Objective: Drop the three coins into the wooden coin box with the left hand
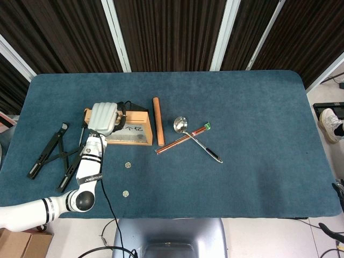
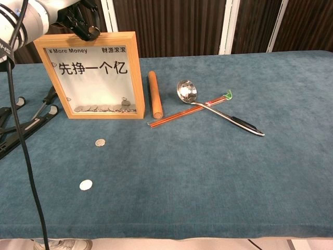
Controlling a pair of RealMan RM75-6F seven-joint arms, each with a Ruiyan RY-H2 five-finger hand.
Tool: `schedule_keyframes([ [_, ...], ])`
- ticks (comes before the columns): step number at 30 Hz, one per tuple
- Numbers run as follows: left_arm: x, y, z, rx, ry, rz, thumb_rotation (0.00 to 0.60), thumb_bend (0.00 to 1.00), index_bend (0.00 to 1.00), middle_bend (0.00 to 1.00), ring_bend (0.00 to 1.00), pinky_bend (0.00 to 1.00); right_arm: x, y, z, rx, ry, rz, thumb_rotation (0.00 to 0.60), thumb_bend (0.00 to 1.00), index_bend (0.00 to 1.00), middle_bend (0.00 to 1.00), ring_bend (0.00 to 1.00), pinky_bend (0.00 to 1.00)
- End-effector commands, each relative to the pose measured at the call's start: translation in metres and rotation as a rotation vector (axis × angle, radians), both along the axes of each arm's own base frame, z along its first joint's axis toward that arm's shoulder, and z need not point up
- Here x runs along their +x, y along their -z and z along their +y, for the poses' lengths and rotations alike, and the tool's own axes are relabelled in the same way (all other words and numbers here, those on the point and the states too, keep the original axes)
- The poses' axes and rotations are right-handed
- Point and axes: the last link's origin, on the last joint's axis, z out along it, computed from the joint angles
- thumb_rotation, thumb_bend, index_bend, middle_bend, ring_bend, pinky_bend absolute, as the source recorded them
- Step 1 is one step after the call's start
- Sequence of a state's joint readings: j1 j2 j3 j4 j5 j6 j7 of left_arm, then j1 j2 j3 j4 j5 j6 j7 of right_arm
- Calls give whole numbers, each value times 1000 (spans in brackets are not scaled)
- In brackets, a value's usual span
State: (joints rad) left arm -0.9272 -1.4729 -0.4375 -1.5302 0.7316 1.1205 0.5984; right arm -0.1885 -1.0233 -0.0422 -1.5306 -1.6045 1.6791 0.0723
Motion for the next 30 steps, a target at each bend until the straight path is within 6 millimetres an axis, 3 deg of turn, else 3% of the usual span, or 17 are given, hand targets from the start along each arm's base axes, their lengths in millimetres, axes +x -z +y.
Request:
schedule_keyframes([
  [1,0,0,0,-4,1,3,600,467,600,1000,1000,1000,0,0,0,-1,0,-1,600,207,0,0,0,0],
  [8,3,0,-3,-5,7,5,600,466,433,1000,1000,1000,0,-1,1,-4,-1,-2,600,207,0,0,0,0],
  [16,14,-5,-17,-4,61,-46,600,464,409,1000,1000,1000,0,-2,2,-8,-2,-4,600,208,0,0,0,0],
  [24,21,2,-92,-120,181,-189,600,439,427,1000,1000,1000,2,0,3,0,-15,0,600,208,0,0,0,0],
  [30,-15,36,-149,-228,174,-179,600,420,441,1000,1000,1000,5,3,7,14,-36,4,600,207,0,0,0,0],
])
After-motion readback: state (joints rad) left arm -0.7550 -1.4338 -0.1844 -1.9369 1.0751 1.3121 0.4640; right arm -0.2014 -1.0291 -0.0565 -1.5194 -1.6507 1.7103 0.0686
